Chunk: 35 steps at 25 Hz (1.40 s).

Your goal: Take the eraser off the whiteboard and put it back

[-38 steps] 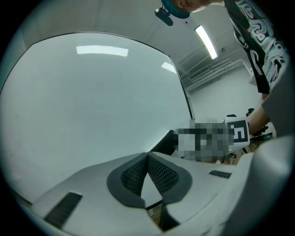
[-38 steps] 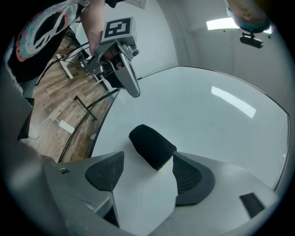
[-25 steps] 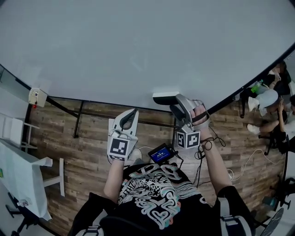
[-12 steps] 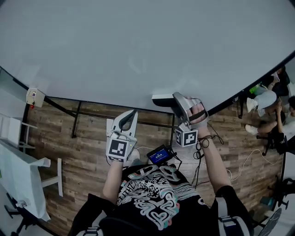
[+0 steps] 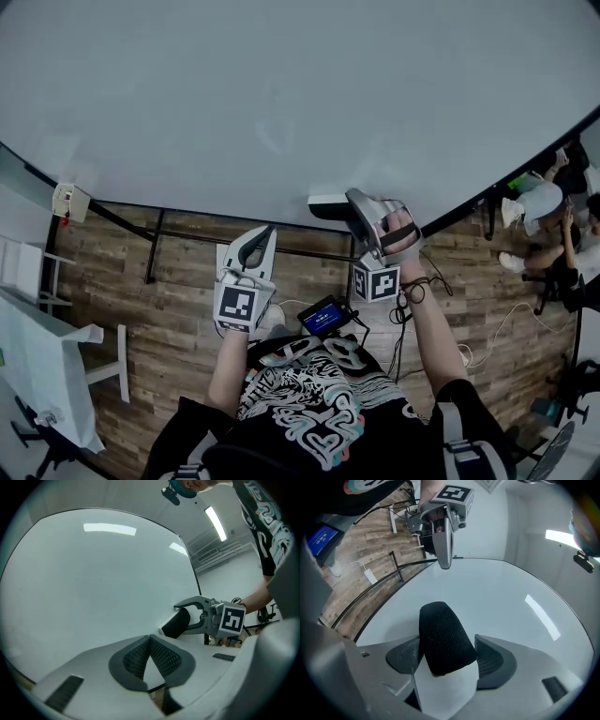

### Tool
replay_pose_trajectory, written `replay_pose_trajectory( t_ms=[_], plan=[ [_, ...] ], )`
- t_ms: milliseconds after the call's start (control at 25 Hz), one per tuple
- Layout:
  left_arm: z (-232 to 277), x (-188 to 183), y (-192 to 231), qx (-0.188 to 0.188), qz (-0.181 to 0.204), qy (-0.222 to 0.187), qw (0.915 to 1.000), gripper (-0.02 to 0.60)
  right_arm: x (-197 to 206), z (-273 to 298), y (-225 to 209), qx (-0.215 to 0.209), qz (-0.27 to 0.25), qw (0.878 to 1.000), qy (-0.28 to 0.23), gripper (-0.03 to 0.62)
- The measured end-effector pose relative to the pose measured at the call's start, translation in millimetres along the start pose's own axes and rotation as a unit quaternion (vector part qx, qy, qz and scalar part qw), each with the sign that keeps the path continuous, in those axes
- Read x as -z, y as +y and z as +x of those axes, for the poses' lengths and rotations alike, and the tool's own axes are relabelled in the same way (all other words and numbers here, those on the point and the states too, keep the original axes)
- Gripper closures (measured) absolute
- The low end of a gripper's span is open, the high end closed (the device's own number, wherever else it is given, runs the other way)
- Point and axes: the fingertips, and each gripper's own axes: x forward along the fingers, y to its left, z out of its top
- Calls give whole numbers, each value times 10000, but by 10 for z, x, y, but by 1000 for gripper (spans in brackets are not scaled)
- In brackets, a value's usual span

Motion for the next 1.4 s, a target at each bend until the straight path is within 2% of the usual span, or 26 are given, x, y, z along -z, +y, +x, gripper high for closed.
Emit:
replay_pose_trajectory(
  t_ms=[160, 520, 800, 1400],
  plan=[
    [18, -52, 55, -26, 31, -172, 9998, 568, -24, 12, 9, 49, 214, 9997, 84, 246],
    [26, -67, 82, -6, 51, -189, 9998, 568, -36, 27, -45, 187, 812, 9963, 232, 263],
    [42, -70, 70, 4, 81, -177, 9998, 568, -46, -65, -66, 334, 1436, 9886, 310, 266],
    [81, -153, 6, 5, 177, -255, 9995, 568, -144, -348, -223, 648, 1934, 9786, 270, 267]
  ],
)
